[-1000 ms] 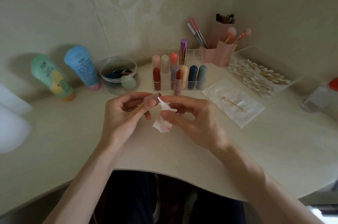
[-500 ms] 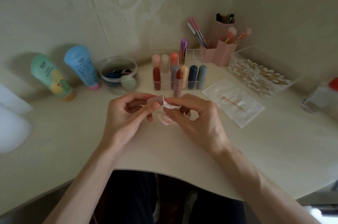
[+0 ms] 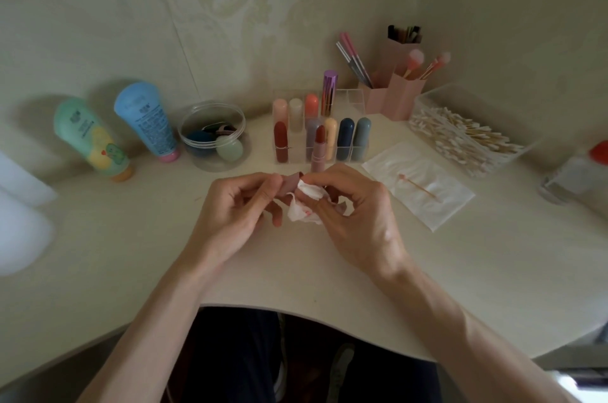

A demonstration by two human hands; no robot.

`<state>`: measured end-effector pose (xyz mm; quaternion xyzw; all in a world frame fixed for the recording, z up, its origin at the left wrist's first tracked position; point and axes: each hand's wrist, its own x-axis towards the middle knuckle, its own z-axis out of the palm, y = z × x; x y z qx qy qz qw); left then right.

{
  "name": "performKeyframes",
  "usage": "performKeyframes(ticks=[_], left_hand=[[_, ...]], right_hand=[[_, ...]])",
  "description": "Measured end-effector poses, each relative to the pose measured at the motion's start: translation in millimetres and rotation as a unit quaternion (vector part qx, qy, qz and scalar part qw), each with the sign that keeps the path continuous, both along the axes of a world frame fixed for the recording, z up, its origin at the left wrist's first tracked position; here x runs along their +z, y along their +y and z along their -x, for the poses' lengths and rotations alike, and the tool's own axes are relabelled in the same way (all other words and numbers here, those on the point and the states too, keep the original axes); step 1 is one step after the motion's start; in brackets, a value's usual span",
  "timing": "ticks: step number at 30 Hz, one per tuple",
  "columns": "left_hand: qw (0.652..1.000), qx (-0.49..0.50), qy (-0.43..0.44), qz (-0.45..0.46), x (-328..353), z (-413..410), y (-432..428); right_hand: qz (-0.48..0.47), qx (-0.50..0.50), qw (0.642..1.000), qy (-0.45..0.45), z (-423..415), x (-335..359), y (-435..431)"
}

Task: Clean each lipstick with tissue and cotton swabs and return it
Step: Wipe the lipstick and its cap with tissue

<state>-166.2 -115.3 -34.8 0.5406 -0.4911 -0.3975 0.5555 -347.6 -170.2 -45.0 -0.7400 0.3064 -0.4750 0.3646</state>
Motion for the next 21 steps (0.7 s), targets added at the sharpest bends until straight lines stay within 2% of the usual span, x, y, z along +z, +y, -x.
performKeyframes(ticks=[5,10,13,18,21], left_hand=[[0.999,0.019,0.027,0.004,2.7,1.0,0.3],[0.996,0.069,0.042,-0.027,0.3,-2.9,-1.9],[0.998,0.036,0.037,-0.021,1.7,-1.9,-0.3],[0.999,-0.015,0.035,-0.017,2.6,-5.2,1.4],[0.999,-0.021,0.032,-0.003,2.2,-5.8,0.8]], right_hand=[[-0.034,0.01,0.999,-0.008,-3.6,-2.4,0.9],[-0.06,0.064,0.996,0.0,-1.9,-4.5,-4.1],[-0.054,0.021,0.998,-0.01,-1.6,-7.8,-5.8],[-0.038,0.01,0.999,-0.001,-1.2,-0.1,-0.9],[-0.062,0.004,0.998,-0.015,-2.8,-0.2,0.6]])
